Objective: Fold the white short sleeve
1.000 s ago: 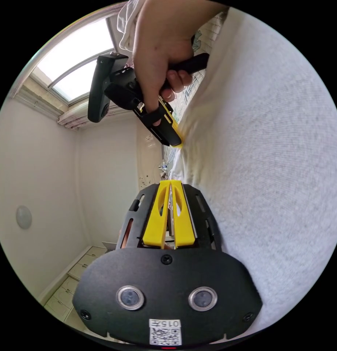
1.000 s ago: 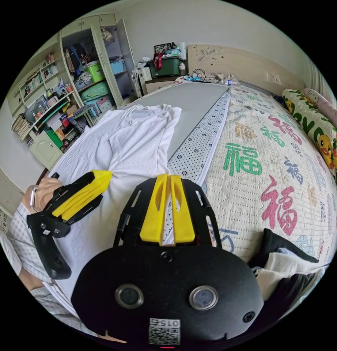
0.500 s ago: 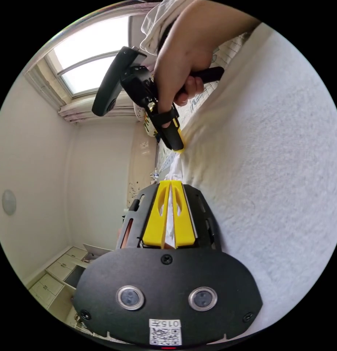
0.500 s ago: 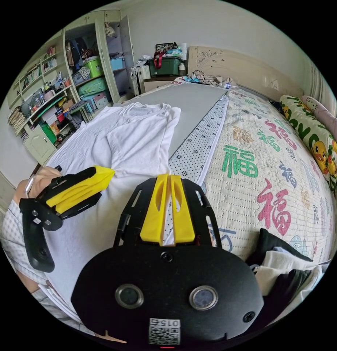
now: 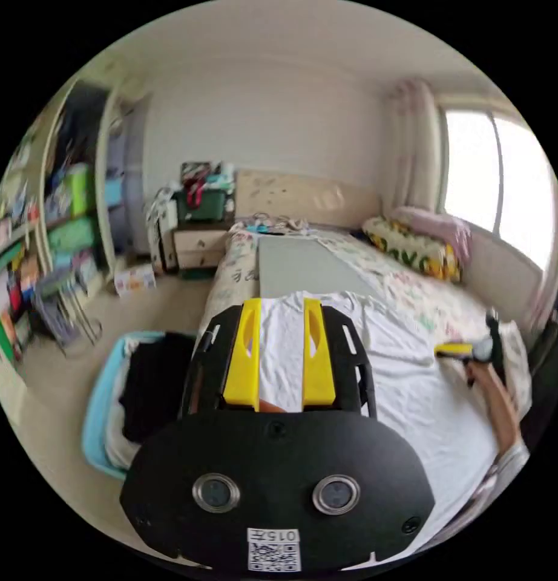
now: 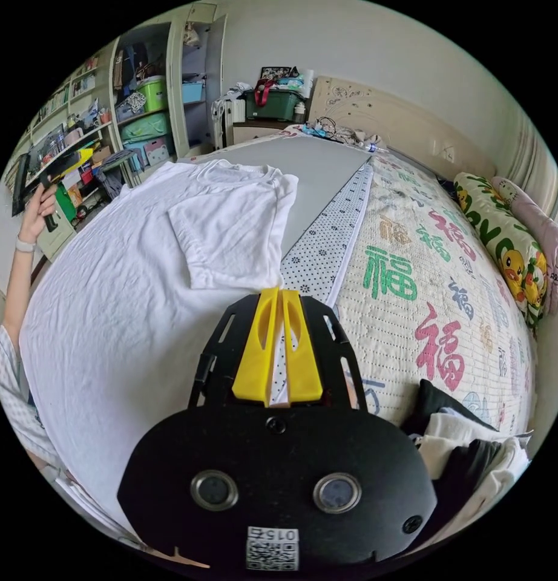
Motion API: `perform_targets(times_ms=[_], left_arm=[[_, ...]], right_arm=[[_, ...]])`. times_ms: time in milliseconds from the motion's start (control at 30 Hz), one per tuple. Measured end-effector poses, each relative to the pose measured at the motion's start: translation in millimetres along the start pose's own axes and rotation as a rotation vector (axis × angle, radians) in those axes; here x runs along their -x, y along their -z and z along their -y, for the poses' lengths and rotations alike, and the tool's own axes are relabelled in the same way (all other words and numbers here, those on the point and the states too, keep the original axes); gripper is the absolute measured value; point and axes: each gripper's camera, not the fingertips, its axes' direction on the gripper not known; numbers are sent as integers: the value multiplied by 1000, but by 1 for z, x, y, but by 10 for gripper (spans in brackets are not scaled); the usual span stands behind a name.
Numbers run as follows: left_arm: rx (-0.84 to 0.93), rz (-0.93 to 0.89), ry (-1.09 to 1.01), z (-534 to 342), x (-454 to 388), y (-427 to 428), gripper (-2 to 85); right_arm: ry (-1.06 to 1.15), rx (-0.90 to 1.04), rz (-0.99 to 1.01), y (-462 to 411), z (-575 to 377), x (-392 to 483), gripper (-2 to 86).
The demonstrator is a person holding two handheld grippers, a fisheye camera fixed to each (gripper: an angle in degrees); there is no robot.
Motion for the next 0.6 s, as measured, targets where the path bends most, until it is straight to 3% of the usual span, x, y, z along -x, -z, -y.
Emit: perform_targets(times_ms=[67, 167, 267, 367, 600], left_arm=[[79, 19, 155, -81, 115, -69, 114], [126, -112, 322, -177, 213, -150, 110], [237, -171, 441, -271, 277, -234, 109], [267, -275, 497, -356, 314, -293, 112], [293, -292, 460, -504, 335, -379, 79]], right_arm=[[-21, 19, -2, -16, 3, 4, 16], [-168, 77, -86, -20, 21, 7, 49], [-178, -3, -214, -2, 42, 35, 55], [-157, -83, -204, 7, 66, 73, 53], [-73, -122, 6, -59, 131, 179, 23]])
